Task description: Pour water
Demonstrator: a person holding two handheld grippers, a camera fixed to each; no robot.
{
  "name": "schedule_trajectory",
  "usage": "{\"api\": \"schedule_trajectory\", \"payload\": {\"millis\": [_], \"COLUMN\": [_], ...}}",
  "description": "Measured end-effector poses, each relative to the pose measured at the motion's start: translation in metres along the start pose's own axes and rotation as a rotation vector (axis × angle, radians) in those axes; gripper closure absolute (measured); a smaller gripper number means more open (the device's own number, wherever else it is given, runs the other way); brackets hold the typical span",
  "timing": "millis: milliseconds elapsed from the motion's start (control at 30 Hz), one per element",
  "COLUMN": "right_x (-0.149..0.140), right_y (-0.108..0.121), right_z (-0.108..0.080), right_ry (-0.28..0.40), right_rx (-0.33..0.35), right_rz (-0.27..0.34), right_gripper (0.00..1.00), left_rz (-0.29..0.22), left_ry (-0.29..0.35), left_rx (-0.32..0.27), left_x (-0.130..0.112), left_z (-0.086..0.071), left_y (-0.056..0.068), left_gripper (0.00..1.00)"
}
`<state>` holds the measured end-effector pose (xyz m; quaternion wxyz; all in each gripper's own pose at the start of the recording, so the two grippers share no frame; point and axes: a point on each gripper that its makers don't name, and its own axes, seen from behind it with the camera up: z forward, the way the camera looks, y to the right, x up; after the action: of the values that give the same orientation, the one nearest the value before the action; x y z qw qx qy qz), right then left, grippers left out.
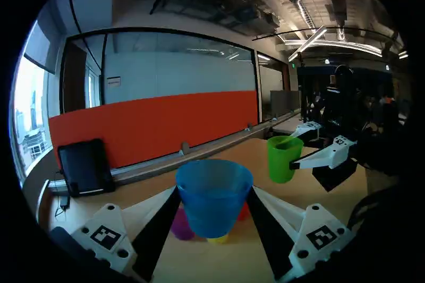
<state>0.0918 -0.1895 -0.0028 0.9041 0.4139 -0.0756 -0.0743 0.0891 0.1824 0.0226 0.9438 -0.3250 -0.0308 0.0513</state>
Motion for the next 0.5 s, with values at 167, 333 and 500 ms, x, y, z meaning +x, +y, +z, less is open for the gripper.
{"api": "schedule_trajectory", "payload": {"millis": [167,333,500], "right_x": [0.006,0.008,0.010], "right_y": [-0.007,-0.014,-0.021], "right_z": [0.008,0.014,0.021], "right_ry": [0.016,0.027,0.038], "right_rx": [0.019,0.043,0.063], "right_rz": [-0.001,0.000,-0.003], "right_gripper": [0.11,0.11,0.11], "left_rz": [0.029,0.077,0.143], "left_ry": [0.027,0.044,0.054], "left_rx": [0.019,0.040,0.062], "left_x": [0.017,0.031,0.045], "left_z": [-0.006,-0.010,-0.014], "left_y": [-0.008,-0.015,-0.019], "left_gripper": [0.15,0.15,0.15]}}
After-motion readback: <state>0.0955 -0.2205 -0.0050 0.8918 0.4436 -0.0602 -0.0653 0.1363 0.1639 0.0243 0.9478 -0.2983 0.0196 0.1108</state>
